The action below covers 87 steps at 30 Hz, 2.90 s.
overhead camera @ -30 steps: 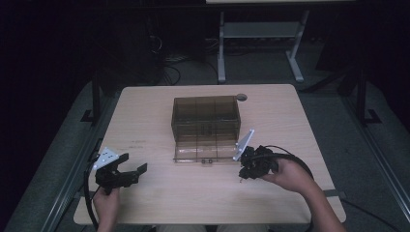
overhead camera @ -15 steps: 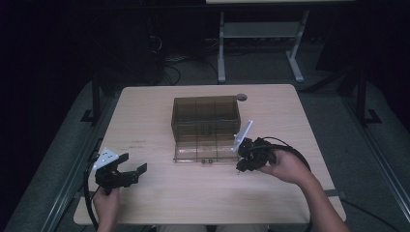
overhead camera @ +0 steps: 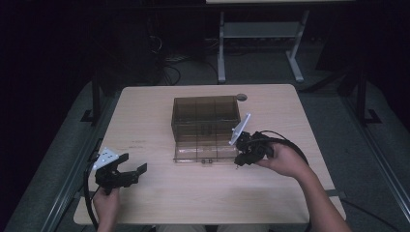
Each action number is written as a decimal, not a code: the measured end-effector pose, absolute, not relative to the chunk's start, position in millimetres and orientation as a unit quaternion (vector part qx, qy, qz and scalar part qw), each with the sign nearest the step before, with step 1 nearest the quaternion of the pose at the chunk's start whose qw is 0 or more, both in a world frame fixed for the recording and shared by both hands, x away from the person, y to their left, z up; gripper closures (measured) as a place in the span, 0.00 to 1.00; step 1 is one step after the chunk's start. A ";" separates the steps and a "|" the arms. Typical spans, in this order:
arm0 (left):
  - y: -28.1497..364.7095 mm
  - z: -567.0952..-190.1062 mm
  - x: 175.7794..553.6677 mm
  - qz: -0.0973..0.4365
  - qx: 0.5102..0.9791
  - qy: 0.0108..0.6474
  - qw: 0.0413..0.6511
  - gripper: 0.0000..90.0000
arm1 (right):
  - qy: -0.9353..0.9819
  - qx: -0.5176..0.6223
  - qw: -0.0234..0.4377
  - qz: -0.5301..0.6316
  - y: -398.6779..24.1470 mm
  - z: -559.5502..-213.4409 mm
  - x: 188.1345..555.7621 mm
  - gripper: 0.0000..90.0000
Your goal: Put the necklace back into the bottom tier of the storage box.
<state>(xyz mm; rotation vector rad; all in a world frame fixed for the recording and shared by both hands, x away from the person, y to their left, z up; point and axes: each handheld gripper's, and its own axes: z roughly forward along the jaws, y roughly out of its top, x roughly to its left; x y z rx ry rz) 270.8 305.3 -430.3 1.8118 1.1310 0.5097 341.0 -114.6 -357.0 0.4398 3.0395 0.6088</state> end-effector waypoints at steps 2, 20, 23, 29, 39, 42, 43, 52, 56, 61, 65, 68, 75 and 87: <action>305.2 -430.3 271.0 0.208 0.734 0.458 0.456 0.14 | 0.971 0.140 0.006 0.193 -113.8 -356.0 342.4 0.94; 305.0 -430.7 271.3 0.207 0.732 0.459 0.459 0.14 | 0.971 0.142 0.008 0.193 -105.2 -349.9 360.2 0.94; 305.2 -430.6 271.3 0.208 0.732 0.459 0.458 0.14 | 0.971 0.143 0.005 0.191 -103.5 -350.7 363.9 0.94; 305.0 -430.6 271.2 0.207 0.732 0.459 0.459 0.14 | 0.971 0.147 0.003 0.191 -100.9 -352.0 369.8 0.94; 305.3 -430.6 271.5 0.208 0.732 0.458 0.460 0.14 | 0.970 0.156 0.003 0.186 -98.4 -355.8 383.1 0.94; 305.1 -430.5 271.4 0.207 0.732 0.459 0.459 0.14 | 0.970 0.159 0.001 0.185 -97.4 -358.0 386.1 0.94; 305.0 -430.5 271.4 0.207 0.732 0.458 0.460 0.14 | 0.970 0.160 0.000 0.183 -97.2 -359.1 387.3 0.94; 304.9 -430.6 271.7 0.206 0.733 0.458 0.458 0.14 | 0.971 0.167 -0.006 0.172 -95.8 -370.5 398.7 0.94; 304.8 -430.7 271.7 0.207 0.733 0.458 0.459 0.14 | 0.971 0.170 -0.007 0.171 -95.9 -373.3 402.0 0.94; 305.0 -430.5 271.7 0.206 0.735 0.457 0.457 0.14 | 0.970 0.176 -0.007 0.169 -95.4 -377.2 407.5 0.94; 305.1 -430.5 271.7 0.206 0.735 0.457 0.457 0.14 | 0.969 0.181 -0.008 0.166 -95.0 -380.1 411.0 0.94; 304.8 -430.5 271.7 0.206 0.734 0.457 0.458 0.14 | 0.969 0.182 -0.010 0.164 -94.6 -381.7 413.6 0.94; 304.7 -430.7 271.7 0.206 0.733 0.457 0.460 0.14 | 0.970 0.184 -0.010 0.157 -89.9 -382.3 419.0 0.94; 305.0 -430.8 272.2 0.205 0.734 0.456 0.460 0.14 | 0.971 0.186 -0.012 0.150 -84.3 -392.0 425.4 0.93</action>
